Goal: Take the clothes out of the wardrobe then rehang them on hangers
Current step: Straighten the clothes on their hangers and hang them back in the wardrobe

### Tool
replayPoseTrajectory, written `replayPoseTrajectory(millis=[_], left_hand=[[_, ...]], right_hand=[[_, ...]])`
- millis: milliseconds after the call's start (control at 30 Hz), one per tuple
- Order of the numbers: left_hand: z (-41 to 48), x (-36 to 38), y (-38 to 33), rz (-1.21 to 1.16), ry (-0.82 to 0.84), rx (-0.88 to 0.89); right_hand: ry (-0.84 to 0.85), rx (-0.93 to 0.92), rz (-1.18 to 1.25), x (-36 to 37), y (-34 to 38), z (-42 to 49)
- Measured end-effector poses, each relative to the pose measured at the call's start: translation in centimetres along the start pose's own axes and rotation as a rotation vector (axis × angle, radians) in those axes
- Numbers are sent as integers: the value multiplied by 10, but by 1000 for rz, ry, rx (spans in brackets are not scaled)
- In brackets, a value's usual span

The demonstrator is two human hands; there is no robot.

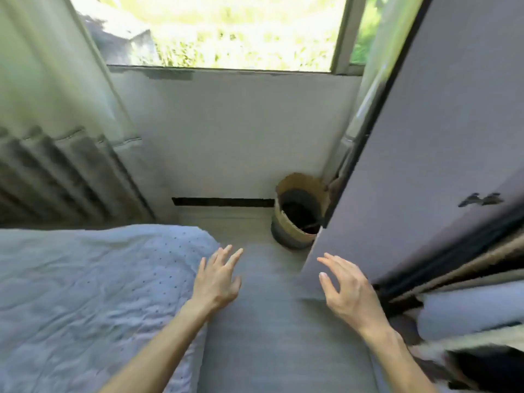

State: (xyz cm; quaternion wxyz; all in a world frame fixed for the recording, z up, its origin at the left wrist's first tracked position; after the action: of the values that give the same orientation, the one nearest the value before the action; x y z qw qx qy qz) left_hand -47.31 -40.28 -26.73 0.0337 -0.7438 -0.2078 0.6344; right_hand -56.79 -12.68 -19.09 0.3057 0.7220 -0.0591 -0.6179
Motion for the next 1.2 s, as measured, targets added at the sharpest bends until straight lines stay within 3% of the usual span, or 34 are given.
replayPoseTrajectory(millis=[233, 467, 667, 900, 1200], left_hand=[[-177, 15, 165, -152, -24, -551], [-357, 47, 216, -284, -146, -981], [-463, 67, 188, -337, -254, -1264], [-545, 99, 117, -442, -407, -1576], [-595, 143, 17, -508, -447, -1850]], right_hand=[[362, -411, -120, 128, 143, -11], [612, -829, -225, 211, 274, -72], [779, -1134, -286, 258, 338, -140], [940, -1462, -326, 293, 362, -224], [1141, -1649, -406, 318, 336, -309]])
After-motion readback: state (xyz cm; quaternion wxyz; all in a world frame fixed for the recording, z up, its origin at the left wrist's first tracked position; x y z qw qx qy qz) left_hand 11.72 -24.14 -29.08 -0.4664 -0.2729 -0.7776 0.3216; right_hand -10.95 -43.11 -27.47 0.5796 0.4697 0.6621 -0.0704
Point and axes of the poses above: each hand's wrist, its own z-axis towards the middle knuckle, its own x-axis out of the palm, y = z × x, the point moved 2 cm from there along z, towards the middle knuckle, and after that the axes turned 8 degrees about x, right-handed, at the moved point
